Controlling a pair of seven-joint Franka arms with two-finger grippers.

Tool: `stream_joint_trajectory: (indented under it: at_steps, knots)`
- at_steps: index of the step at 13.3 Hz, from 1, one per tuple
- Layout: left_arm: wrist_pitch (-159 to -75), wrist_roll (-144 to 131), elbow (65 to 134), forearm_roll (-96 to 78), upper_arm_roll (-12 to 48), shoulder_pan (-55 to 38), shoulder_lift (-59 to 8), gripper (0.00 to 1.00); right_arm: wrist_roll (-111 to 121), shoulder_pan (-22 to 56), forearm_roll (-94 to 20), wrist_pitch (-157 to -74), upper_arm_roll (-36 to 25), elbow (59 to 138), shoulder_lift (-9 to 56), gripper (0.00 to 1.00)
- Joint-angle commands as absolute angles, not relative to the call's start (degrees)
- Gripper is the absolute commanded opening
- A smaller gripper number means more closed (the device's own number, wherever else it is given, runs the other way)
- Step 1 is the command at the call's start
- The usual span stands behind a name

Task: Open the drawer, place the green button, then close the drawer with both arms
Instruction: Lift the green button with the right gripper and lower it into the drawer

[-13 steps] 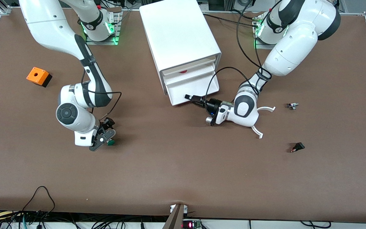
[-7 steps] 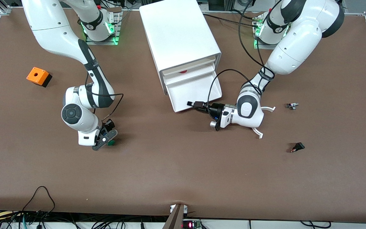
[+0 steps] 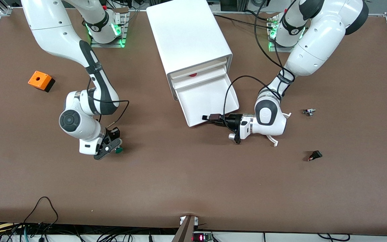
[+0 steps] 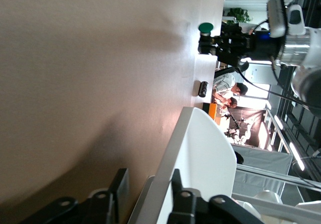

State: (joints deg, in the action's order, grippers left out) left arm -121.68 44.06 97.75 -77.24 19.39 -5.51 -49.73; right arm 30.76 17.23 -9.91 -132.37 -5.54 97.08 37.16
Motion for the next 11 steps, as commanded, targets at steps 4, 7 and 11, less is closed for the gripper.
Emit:
stream_joint_trajectory:
  at_steps: [4, 7, 11]
  knots:
    - [-117.78, 27.99, 103.01, -61.76, 18.81, 1.21, -37.46, 1.00, 12.36, 24.41, -14.24, -112.88, -5.19, 85.10, 33.75, 0.00]
    - [-116.99, 19.62, 102.57, -41.81, 18.90, 5.26, -30.61, 1.00, -0.84, 30.48, -14.41, -106.45, -5.10, 78.77, 33.75, 0.00]
    - [-107.87, 13.01, 98.63, -15.35, 18.28, 6.23, -21.55, 1.00, -20.09, 40.40, -14.33, -106.87, -3.69, 77.96, 34.01, 0.00]
